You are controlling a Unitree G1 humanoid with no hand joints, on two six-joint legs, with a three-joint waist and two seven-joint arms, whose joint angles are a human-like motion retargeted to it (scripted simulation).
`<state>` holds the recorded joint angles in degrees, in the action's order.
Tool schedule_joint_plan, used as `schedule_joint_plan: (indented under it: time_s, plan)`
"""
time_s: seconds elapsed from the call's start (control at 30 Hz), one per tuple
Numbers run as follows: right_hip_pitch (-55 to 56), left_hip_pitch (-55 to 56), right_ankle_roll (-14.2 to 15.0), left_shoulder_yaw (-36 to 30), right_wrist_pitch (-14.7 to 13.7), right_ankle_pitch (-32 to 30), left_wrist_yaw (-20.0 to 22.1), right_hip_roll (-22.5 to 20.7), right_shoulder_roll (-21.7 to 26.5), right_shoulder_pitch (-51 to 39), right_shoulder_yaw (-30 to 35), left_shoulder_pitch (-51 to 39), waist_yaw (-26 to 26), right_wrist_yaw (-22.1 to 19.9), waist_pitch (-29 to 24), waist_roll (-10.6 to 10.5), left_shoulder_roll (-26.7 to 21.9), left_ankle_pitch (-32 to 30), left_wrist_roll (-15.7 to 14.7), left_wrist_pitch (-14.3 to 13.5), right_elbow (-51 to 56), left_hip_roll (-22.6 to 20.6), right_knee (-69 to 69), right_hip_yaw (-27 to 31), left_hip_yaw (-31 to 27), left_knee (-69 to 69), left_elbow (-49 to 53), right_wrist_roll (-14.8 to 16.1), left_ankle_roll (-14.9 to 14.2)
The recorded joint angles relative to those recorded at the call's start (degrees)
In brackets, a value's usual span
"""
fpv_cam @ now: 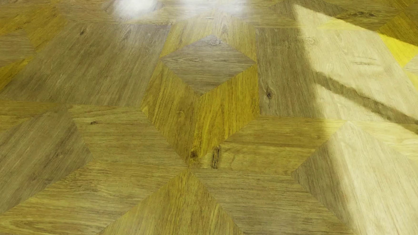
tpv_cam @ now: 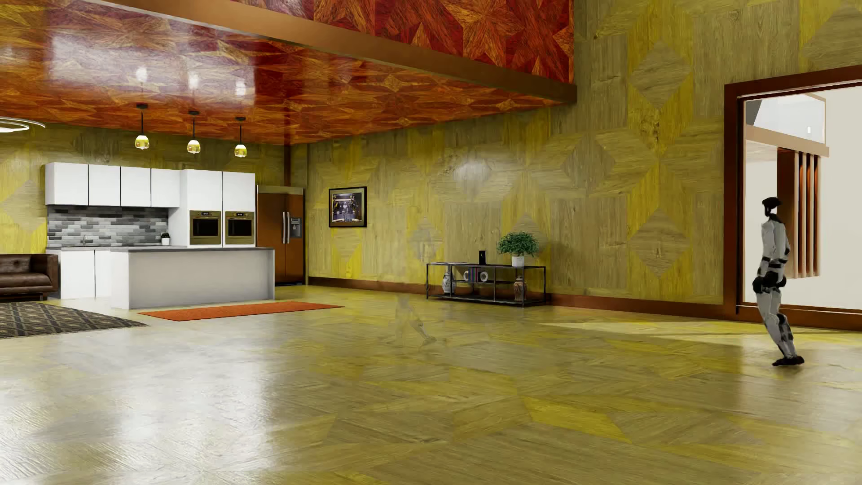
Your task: Advance
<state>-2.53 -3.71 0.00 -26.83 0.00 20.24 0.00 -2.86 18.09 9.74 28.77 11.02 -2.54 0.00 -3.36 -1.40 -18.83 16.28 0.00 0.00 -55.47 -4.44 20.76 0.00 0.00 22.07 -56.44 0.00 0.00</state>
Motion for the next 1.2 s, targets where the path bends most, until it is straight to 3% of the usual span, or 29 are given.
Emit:
schedule_joint_plan:
  time_s: [0.17, 0.3, 0.4, 0.63, 0.73, 0.77, 0.83, 0.93, 0.97, 1.07, 1.13, 1.2]
  plan:
    - [0.38, 3.99, 0.00, 1.96, 0.00, -0.47, 0.00, -1.23, 0.40, 1.31, 1.52, 1.96, -0.91, 0.00, -0.08, -0.07, -0.66, 0.96, 0.00, 0.00, -2.69, 0.22, -0.14, 0.00, 0.00, 6.19, 1.90, 0.00, 0.00]
    - [-1.65, 17.08, 0.00, 3.19, 0.00, 0.26, 0.00, -1.84, 0.61, 1.79, 2.25, 2.96, -3.35, 0.00, -2.87, 0.08, -1.13, -10.45, 0.00, 0.00, -2.90, 1.02, 1.32, 0.00, 0.00, 30.68, 1.28, 0.00, 0.00]
    - [-3.55, 28.37, 0.00, 3.75, 0.00, 1.54, 0.00, -1.85, 1.36, 1.34, 1.18, 5.28, -6.67, 0.00, -4.52, -0.35, -0.70, -8.43, 0.00, 0.00, -2.04, 1.94, 1.70, 0.00, 0.00, 44.56, 0.36, 0.00, 0.00]
    - [-8.19, 30.24, 0.00, -4.40, 0.00, 1.57, 0.00, -0.48, 2.35, -1.02, -2.70, 11.24, -8.78, 0.00, -4.85, 0.07, 0.94, -6.79, 0.00, 0.00, 3.26, 2.58, 1.67, 0.00, 0.00, 4.95, -8.19, 0.00, 0.00]
    - [-10.68, 30.51, 0.00, -5.84, 0.00, -0.58, 0.00, 1.62, 1.31, -0.12, -5.58, 11.24, -7.87, 0.00, -4.71, 1.87, 1.40, -13.63, 0.00, 0.00, 6.13, 3.25, 2.34, 0.00, 0.00, 5.29, -9.71, 0.00, 0.00]
    - [-11.45, 30.94, 0.00, -5.49, 0.00, -2.87, 0.00, 2.57, 0.57, 0.81, -6.54, 10.48, -7.04, 0.00, -4.58, 3.21, 1.27, -16.73, 0.00, 0.00, 6.29, 2.52, 2.87, 0.00, 0.00, 7.64, -9.72, 0.00, 0.00]
    - [-11.69, 29.98, 0.00, -4.34, 0.00, -11.22, 0.00, 3.60, -0.48, 3.53, -5.83, 7.92, -4.94, 0.00, -3.99, 5.59, 0.58, -16.18, 0.00, 0.00, 4.83, 0.22, 6.66, 0.00, 0.00, 11.17, -8.86, 0.00, 0.00]
    - [-2.10, 22.27, 0.00, -0.67, 0.00, -27.28, 0.00, 3.80, -0.71, 6.68, 0.81, 2.25, -3.35, 0.00, -3.78, 7.54, -1.30, -9.56, 0.00, 0.00, 0.94, -2.42, 26.53, 0.00, 0.00, 10.79, -4.47, 0.00, 0.00]
    - [3.34, 19.39, 0.00, 1.36, 0.00, -27.79, 0.00, 3.12, -0.70, 7.30, 3.27, 0.17, -2.61, 0.00, -4.11, 8.03, -2.23, -7.65, 0.00, 0.00, 0.10, -3.36, 36.50, 0.00, 0.00, 10.09, -2.20, 0.00, 0.00]
    - [19.56, 11.03, 0.00, 10.72, 0.00, -16.69, 0.00, 0.52, -1.72, 8.54, 6.31, -5.11, 1.54, 0.00, -4.98, 8.38, -5.00, -3.55, 0.00, 0.00, -3.90, -5.92, 58.06, 0.00, 0.00, 7.37, 5.37, 0.00, 0.00]
    - [27.65, 5.52, 0.00, 14.27, 0.00, -17.67, 0.00, -0.31, -1.90, 9.28, 6.64, -7.92, 4.68, 0.00, -5.02, 7.19, -5.85, -0.73, 0.00, 0.00, -5.98, -6.43, 54.02, 0.00, 0.00, 5.95, 9.37, 0.00, 0.00]
    - [30.93, -0.49, 0.00, 16.10, 0.00, -21.89, 0.00, -0.18, -1.83, 9.73, 5.82, -10.35, 7.24, 0.00, -5.18, 5.65, -5.99, 2.02, 0.00, 0.00, -6.82, -6.29, 35.49, 0.00, 0.00, 3.99, 12.26, 0.00, 0.00]
